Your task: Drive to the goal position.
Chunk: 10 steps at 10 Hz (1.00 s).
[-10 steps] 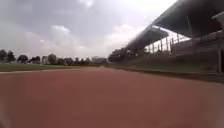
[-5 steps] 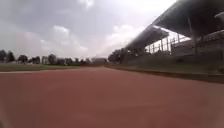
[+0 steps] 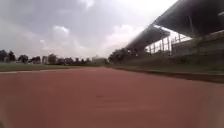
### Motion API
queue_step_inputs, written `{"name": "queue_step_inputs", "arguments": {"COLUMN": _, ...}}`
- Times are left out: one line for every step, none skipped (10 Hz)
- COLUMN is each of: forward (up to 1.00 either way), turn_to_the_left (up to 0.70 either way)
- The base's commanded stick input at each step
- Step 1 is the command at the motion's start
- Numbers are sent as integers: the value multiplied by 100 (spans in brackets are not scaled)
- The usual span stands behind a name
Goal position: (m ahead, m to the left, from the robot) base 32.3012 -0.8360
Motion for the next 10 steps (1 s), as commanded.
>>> {"name": "queue_step_inputs", "arguments": {"forward": 45, "turn_to_the_left": 0}}
{"name": "queue_step_inputs", "arguments": {"forward": 45, "turn_to_the_left": 0}}
{"name": "queue_step_inputs", "arguments": {"forward": 45, "turn_to_the_left": 0}}
{"name": "queue_step_inputs", "arguments": {"forward": 45, "turn_to_the_left": 0}}
{"name": "queue_step_inputs", "arguments": {"forward": 45, "turn_to_the_left": 0}}
{"name": "queue_step_inputs", "arguments": {"forward": 45, "turn_to_the_left": 0}}
{"name": "queue_step_inputs", "arguments": {"forward": 45, "turn_to_the_left": 0}}
{"name": "queue_step_inputs", "arguments": {"forward": 45, "turn_to_the_left": 0}}
{"name": "queue_step_inputs", "arguments": {"forward": 45, "turn_to_the_left": 0}}
{"name": "queue_step_inputs", "arguments": {"forward": 45, "turn_to_the_left": 0}}
